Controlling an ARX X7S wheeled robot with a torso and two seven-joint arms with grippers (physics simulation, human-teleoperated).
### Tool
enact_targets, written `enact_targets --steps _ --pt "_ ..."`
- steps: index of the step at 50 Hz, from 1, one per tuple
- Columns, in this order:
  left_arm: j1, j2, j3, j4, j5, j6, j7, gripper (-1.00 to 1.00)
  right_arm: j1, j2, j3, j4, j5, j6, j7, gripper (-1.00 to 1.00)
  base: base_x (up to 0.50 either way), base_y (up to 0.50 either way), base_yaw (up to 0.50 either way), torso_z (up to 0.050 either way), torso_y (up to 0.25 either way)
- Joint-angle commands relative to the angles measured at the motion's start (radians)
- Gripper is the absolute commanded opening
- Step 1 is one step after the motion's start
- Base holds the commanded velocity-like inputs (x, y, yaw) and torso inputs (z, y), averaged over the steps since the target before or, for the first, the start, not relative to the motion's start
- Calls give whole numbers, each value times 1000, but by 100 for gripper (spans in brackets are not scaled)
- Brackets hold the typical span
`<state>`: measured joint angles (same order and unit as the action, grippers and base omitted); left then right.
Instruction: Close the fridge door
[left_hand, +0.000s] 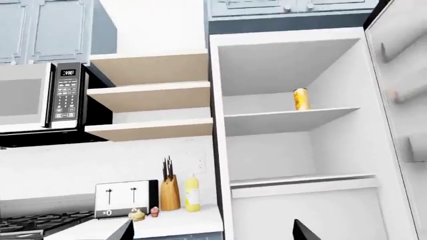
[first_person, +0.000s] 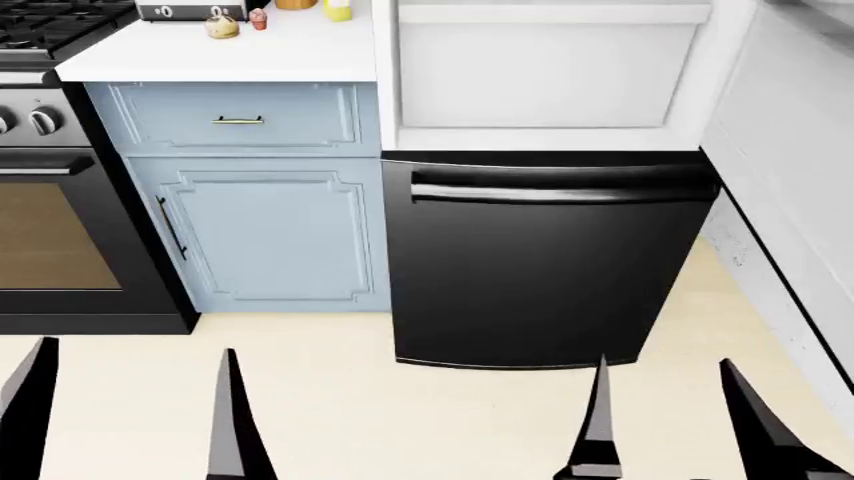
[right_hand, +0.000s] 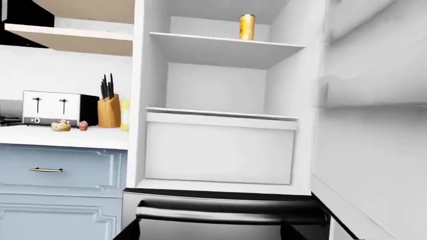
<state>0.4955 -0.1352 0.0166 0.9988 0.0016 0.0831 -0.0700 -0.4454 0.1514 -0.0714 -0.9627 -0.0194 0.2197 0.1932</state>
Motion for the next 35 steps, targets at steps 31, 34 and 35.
enact_targets --steps 31,34,35 --pt "18 128 -14 48 38 24 130 100 -184 -142 91 -84 -21 -177 -177 100 0 -140 0 0 0" --pt "22 127 -11 48 40 28 131 100 -184 -143 87 -84 -28 -177 -179 100 0 -341 0 0 0" --pt "24 127 -12 48 39 31 131 100 -182 -144 84 -84 -31 -175 -179 100 0 -340 0 0 0"
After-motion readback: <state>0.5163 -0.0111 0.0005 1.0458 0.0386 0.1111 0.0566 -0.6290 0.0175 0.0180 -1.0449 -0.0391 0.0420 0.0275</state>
